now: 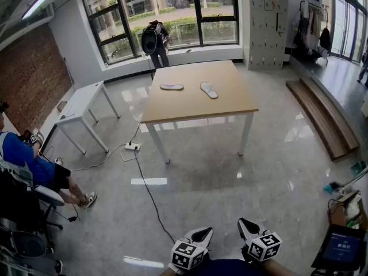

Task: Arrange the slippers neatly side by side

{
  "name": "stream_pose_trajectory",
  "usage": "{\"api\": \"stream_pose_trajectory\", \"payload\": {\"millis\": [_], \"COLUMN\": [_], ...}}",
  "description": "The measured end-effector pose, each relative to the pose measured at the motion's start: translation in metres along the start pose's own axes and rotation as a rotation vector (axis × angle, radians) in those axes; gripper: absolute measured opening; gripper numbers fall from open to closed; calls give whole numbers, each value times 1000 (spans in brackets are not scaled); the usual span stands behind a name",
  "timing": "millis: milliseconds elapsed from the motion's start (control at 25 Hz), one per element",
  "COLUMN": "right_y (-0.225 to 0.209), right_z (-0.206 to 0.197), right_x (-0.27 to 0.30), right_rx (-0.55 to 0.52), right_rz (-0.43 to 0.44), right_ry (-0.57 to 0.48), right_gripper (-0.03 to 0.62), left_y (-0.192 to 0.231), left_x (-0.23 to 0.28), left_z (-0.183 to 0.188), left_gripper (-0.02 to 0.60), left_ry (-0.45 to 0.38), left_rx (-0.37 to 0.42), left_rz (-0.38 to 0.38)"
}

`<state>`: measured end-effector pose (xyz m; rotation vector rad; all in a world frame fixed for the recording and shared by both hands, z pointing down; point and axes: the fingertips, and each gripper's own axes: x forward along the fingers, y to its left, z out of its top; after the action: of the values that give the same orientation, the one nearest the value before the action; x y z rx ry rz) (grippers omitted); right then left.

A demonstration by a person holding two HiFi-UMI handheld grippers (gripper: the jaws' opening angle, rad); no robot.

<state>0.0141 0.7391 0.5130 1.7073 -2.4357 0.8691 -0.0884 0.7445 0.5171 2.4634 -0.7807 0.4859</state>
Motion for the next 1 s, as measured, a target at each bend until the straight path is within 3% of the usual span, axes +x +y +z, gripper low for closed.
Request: {"api": "stream_pose_trajectory", "payload": {"millis": [520, 1000], "right_y": [25, 38], "right_z": [37, 70], "right_x": [128, 202], "right_rx": [-30, -64], "right_rz": [-64, -37], "right_ry": [50, 93], "right_gripper": [11, 11], "left_y": [130, 195], "left_x": [14, 24], "left_z": [56, 77], "left_gripper": [5, 5], "left_ry": [-10, -19], "left_rx": [-40, -111], "left_rz": [-46, -28]}}
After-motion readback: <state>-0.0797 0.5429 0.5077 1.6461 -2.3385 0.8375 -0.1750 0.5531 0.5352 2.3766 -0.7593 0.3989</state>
